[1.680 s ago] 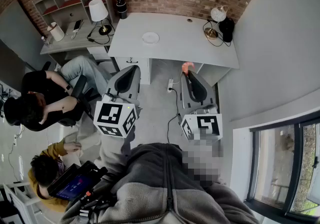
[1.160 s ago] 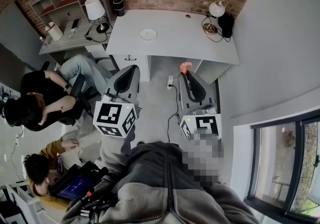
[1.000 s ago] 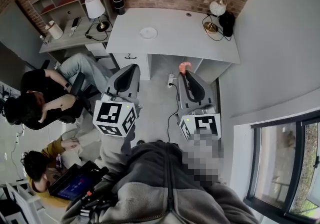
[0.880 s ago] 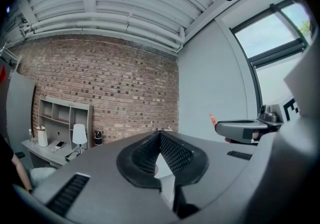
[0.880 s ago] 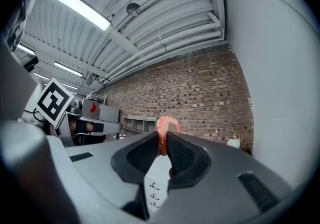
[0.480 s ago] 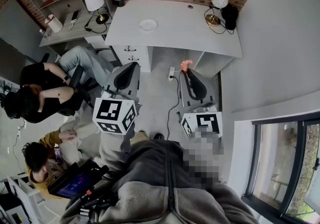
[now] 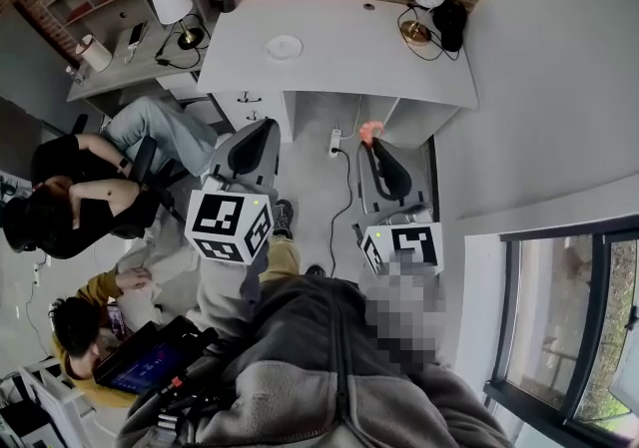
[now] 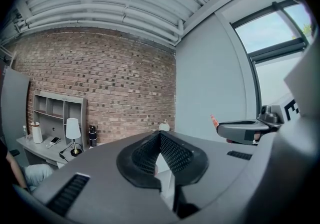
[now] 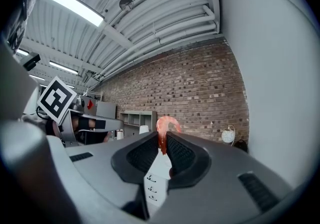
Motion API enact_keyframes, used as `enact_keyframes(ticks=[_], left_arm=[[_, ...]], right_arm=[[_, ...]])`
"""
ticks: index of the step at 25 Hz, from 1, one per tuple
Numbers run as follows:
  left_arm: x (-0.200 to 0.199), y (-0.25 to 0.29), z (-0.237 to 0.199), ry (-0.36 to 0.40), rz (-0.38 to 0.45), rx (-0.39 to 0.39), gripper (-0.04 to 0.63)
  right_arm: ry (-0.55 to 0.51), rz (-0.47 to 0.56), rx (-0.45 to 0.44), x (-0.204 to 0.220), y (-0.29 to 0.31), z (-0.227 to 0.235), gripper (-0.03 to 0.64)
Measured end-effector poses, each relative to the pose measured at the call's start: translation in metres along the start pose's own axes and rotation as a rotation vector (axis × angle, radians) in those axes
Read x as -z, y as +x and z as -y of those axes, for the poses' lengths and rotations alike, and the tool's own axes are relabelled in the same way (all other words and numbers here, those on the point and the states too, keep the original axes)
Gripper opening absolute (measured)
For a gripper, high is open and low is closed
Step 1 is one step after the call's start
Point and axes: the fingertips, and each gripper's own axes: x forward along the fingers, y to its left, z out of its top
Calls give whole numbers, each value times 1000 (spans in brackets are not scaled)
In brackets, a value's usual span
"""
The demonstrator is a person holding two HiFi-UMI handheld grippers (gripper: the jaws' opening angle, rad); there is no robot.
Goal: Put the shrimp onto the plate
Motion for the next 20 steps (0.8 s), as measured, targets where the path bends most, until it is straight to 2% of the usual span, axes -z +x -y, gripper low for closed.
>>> enact_keyframes(ticks=[10,17,20], left_arm=[[-9,59,-52,-30,36,18,5],[-3,130,-118,-73,14,30,5],[1,156,-146,-58,-8,31,5]], right_arm=[[-42,-13,27,-3,66,17,49],[-53,-43,36,-1,157,31,49],[-39,-76,24,6,197,30,49]])
